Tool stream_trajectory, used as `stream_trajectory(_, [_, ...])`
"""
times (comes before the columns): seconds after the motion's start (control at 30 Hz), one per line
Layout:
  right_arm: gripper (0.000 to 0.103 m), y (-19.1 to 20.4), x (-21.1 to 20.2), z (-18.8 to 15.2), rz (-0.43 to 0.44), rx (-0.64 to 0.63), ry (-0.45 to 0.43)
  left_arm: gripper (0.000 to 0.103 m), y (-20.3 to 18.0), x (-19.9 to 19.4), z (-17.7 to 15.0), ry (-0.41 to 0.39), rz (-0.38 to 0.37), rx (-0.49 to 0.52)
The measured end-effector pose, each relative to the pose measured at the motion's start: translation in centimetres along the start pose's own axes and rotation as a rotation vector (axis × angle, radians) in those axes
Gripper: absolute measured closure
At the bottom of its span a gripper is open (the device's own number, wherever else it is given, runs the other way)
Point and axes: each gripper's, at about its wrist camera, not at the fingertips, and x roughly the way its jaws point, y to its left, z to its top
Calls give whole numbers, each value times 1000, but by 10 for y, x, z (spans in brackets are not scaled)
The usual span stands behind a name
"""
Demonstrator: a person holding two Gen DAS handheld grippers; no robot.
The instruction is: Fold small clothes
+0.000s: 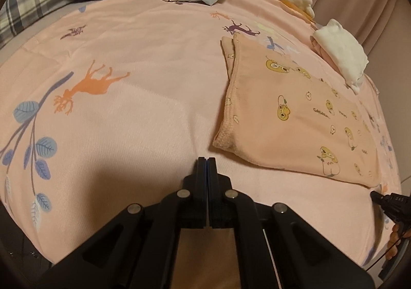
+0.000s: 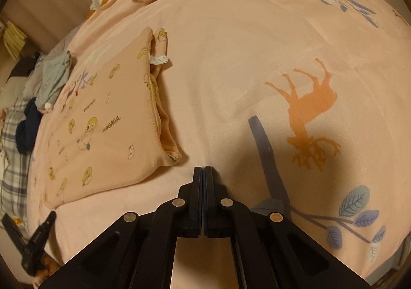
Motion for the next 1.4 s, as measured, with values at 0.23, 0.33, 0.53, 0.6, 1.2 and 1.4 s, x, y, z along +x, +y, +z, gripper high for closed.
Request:
stream_trajectory(0.23, [103,9,-6,8,-18,-26,22,67,-12,-5,15,56,-49,0])
stream_trajectory(0.33, [103,25,-15,13,34,-51,11,67,-20,-14,29,37,-124,-37])
stream_trajectory(0.53, [103,68,-23,32,98,-138,-30,65,-65,-8,60,-30,-175,61])
stream_trajectory(0.6, [103,83,-15,41,63,-165,-32,65,-74,9,69,-13,-166,48])
stream_trajectory(1.2, [103,39,13,3,3,-204,-71,71,-47,36,28,-6,-143,73])
stream_trajectory(1.4, [103,41,16,5,-41,-199,-104,69,-53,34,18,-65,-124,114])
